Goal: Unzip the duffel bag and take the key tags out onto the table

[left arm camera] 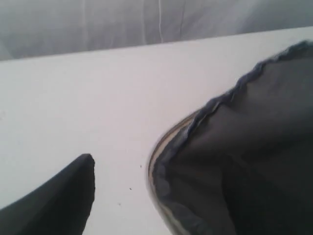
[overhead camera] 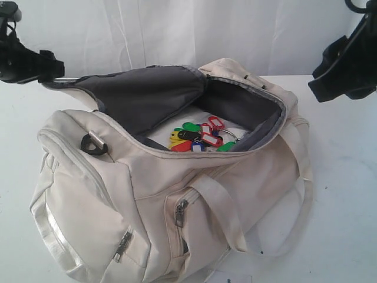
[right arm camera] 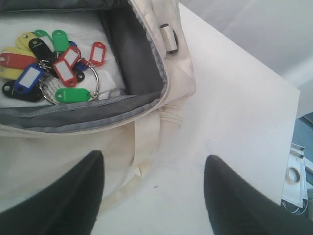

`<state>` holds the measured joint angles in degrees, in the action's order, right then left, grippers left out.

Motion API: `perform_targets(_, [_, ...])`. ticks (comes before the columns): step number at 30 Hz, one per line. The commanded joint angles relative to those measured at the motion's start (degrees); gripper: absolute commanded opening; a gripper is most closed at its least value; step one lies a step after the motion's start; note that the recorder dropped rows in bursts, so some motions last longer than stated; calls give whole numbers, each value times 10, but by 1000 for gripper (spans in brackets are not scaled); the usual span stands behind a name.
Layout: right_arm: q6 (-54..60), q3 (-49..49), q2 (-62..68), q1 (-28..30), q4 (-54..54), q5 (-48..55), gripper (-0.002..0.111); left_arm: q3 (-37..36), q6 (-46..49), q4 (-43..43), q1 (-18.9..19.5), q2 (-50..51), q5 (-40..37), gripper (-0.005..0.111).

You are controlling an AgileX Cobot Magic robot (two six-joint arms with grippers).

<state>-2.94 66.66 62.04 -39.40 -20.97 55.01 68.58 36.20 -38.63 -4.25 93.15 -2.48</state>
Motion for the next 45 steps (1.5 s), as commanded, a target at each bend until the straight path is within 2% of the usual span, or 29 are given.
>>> perform_targets(1, [-3, -5, -5, 0, -5, 0, 56, 2, 1, 29, 1, -73, 9, 75])
perform_targets(7, [-3, -5, -5, 0, -5, -4, 56, 2, -2, 35, 1, -154, -12, 75])
perform_targets(9, [-3, -5, -5, 0, -10, -4, 56, 2, -5, 35, 1, -178, -61, 75])
perform_targets(12, [-3, -5, -9, 0, -22, -4, 56, 2, -5, 35, 1, -211, -184, 72])
perform_targets(14, [-3, -5, -16, 0, -27, -8, 56, 2, -4, 34, 1, -228, -265, 64])
perform_targets(17, [6, -5, -27, 0, -27, -30, 56, 2, -3, 34, 1, -249, -380, 46])
perform_targets(19, [6, -5, -33, 0, -27, -52, 56, 2, -5, 36, 1, -258, -423, 29])
perform_targets(21, [6, -5, -41, 0, -27, -69, 56, -4, -19, 36, 1, -273, -422, 4])
perform_targets(22, [6, -5, -45, 0, -27, -75, 56, -10, -12, 36, 1, -285, -413, 0])
perform_targets(26, [0, -5, -56, 0, -27, -78, 55, -69, -16, 69, 1, -360, -376, 0])
perform_targets(28, [-14, -6, -56, 0, -27, -84, 55, -122, 6, 70, 1, -405, -328, 0])
perform_targets(30, [-14, -15, -56, 0, -27, -108, 55, -183, 32, 70, 1, -427, -251, 0])
perform_targets(31, [-14, -22, -56, 0, -27, -124, 55, -227, 36, 67, 1, -432, -187, 0])
perform_targets(34, [-23, -41, -56, 0, -26, -148, 55, -279, 10, -56, 1, -432, -79, 0])
perform_targets(36, [-59, -53, -52, 0, -33, -163, 55, -278, 11, -117, 1, -432, -85, 0])
perform_targets(39, [-127, -50, -11, 0, -59, -177, 43, -277, 17, -119, 1, -433, -107, 0])
perform_targets(45, [-110, 77, 113, 0, -55, -85, 42, -248, 22, -119, 1, -445, -158, 0])
